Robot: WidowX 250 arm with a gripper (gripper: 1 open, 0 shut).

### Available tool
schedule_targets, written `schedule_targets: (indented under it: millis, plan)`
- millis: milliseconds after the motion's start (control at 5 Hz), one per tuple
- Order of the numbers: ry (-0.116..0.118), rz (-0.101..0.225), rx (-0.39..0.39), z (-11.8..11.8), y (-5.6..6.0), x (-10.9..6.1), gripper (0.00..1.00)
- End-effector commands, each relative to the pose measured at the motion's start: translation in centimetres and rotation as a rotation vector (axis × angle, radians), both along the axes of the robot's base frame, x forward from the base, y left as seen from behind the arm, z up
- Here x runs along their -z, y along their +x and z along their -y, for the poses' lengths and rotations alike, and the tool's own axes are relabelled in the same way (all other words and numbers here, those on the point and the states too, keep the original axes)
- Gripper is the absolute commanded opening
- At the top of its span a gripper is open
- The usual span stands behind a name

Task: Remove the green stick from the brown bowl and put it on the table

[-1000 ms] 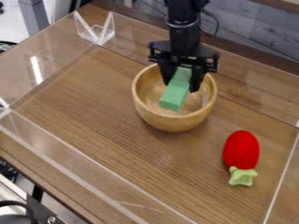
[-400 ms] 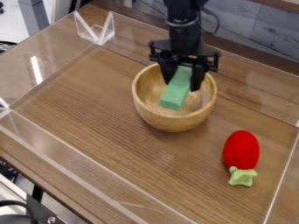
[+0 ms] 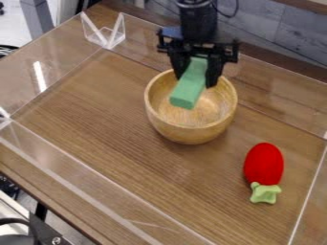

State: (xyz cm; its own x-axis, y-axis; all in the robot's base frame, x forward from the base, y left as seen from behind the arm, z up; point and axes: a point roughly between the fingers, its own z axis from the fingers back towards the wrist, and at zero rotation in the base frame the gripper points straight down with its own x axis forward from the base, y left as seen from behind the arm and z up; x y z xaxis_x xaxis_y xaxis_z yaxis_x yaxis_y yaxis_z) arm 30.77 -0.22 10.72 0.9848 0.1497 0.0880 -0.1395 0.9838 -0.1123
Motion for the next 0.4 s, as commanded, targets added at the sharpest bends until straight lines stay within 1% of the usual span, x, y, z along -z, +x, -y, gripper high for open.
schedule_targets:
  millis: [0, 200]
  plan:
    - [-0.005, 0.056, 0.063, -0.2, -0.7, -2.7, 0.00]
    - [-0.005, 0.044, 0.058, -0.3, -1.9, -1.9, 0.00]
